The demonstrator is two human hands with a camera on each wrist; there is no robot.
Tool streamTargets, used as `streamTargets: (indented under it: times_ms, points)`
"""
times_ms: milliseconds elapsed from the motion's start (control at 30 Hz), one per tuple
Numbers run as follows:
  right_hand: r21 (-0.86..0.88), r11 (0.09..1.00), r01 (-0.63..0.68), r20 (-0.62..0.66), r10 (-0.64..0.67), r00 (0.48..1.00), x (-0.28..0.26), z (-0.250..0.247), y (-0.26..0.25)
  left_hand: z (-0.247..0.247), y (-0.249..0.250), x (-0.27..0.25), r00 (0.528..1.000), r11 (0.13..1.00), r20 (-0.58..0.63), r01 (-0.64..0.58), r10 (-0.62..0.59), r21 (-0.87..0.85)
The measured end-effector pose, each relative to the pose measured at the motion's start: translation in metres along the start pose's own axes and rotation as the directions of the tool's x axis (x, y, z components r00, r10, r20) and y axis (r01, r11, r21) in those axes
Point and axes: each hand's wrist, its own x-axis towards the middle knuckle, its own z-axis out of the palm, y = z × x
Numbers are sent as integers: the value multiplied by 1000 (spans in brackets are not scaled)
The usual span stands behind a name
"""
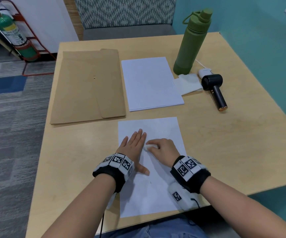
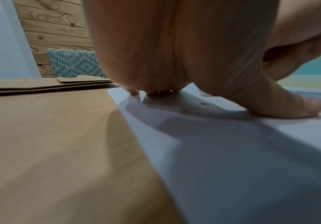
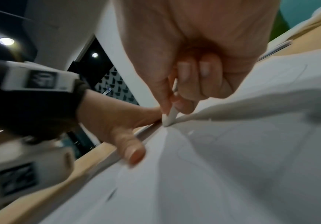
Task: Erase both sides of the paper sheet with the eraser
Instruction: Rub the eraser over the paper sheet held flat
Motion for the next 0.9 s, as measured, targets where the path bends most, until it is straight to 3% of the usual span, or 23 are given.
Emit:
streamTargets:
  times_ms: [133, 300, 467, 667, 833, 900]
  points:
    - [-41, 999, 18, 163, -11, 987, -9, -3, 3, 1, 0, 0, 1000, 1000, 11, -6, 6, -10]
    - [6, 1000, -10, -16, 10, 1000, 9, -10, -1, -1, 2, -1, 1000, 1000, 20, 3, -3, 2]
    - [-56, 998, 39, 149, -30, 988, -20, -1, 14, -1, 0, 1, 999, 1000, 36, 1, 0, -27]
    - [-22, 1000, 12, -33, -12, 999, 13, -9, 5, -3, 2, 0, 999, 1000, 41, 1, 0, -15]
    - [18, 998, 65, 136, -67, 988, -25, -5, 17, -1, 2, 1, 1000, 1000, 30, 1, 0, -27]
    - [-10, 999, 36, 123, -34, 992, -10, -9, 15, -1, 3, 0, 999, 1000, 32, 0, 1, -22]
